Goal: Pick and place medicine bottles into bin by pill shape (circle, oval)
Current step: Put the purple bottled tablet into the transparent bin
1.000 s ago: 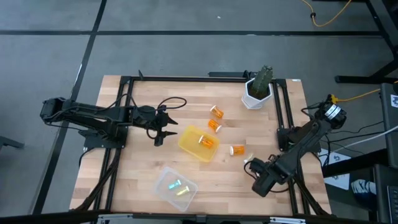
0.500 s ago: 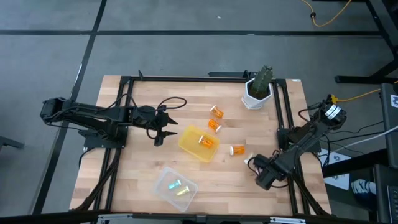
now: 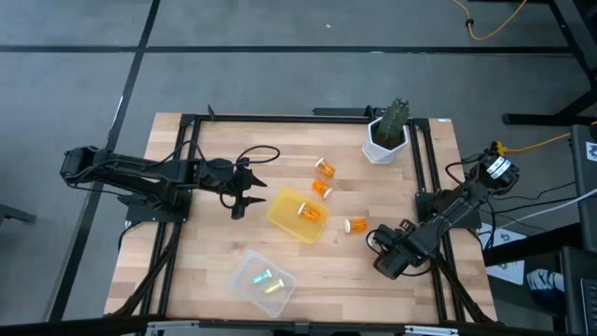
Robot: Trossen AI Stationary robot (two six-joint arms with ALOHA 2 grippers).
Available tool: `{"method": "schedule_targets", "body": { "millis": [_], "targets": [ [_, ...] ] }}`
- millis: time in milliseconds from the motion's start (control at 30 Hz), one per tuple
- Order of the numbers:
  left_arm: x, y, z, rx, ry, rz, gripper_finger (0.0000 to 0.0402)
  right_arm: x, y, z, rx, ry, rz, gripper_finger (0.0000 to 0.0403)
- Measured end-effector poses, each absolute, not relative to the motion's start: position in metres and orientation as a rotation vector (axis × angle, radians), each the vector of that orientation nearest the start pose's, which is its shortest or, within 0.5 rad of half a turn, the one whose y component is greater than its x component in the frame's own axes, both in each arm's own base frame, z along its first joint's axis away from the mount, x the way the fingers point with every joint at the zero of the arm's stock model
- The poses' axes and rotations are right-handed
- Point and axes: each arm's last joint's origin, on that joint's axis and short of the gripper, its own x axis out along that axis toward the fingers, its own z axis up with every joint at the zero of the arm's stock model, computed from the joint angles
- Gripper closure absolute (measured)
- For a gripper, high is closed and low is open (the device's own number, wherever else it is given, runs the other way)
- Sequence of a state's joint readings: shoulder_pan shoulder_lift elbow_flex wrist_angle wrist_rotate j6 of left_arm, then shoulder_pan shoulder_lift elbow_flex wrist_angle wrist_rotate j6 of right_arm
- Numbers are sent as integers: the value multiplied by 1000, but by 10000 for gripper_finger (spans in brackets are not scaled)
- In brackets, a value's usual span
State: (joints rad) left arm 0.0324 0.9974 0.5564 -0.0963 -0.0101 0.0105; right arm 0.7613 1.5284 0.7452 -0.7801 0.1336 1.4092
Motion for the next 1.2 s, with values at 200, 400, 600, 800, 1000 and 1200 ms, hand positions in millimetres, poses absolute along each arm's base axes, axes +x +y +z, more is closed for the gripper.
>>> {"method": "schedule_targets", "body": {
  "millis": [200,400,600,800,1000,1200],
  "targets": [
    [207,7,225,4,538,39,190,163,155,140,530,1529,-500,206],
    [207,7,225,4,538,39,190,164,154,140,500,1505,-508,206],
    [207,7,225,4,538,39,190,165,153,140,403,1484,-443,206],
    [207,7,225,4,538,39,190,165,153,140,401,1481,-444,206],
    [207,7,225,4,538,39,190,166,153,140,423,1448,-480,207],
    [207,7,225,4,538,39,190,164,154,140,503,1487,-519,226]
  ]
}}
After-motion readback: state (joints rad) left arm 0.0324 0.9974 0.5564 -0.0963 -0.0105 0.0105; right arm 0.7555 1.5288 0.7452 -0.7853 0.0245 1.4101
